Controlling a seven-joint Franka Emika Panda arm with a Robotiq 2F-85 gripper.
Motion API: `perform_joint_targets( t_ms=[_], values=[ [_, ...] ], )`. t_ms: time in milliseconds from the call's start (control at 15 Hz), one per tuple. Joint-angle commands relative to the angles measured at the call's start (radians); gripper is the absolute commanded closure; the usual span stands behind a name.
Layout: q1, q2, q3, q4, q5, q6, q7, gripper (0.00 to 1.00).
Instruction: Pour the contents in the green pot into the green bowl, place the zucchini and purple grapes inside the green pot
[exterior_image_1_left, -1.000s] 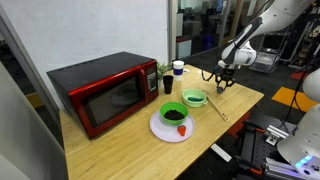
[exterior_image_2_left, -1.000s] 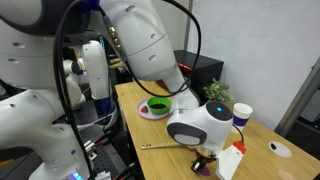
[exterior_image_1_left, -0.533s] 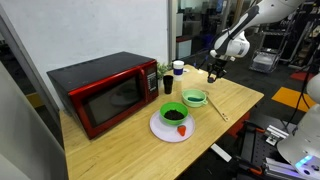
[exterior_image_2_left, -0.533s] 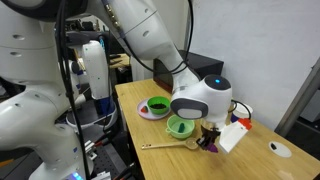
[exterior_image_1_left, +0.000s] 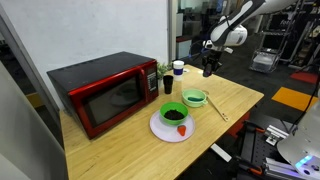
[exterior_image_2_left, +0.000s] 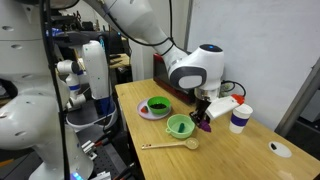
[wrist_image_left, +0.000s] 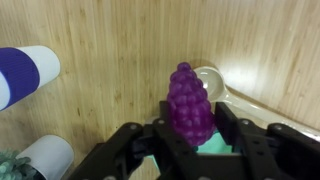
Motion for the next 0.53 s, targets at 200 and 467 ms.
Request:
perform_joint_targets(
  t_ms=[200,467],
  values=[
    [0.175,-0.065,-0.106,0.037,-0.112,-0.164,0.346,0.77],
    [0.233,-0.092,-0.107,0.005,-0.180,-0.156,0.537,0.77]
  ],
)
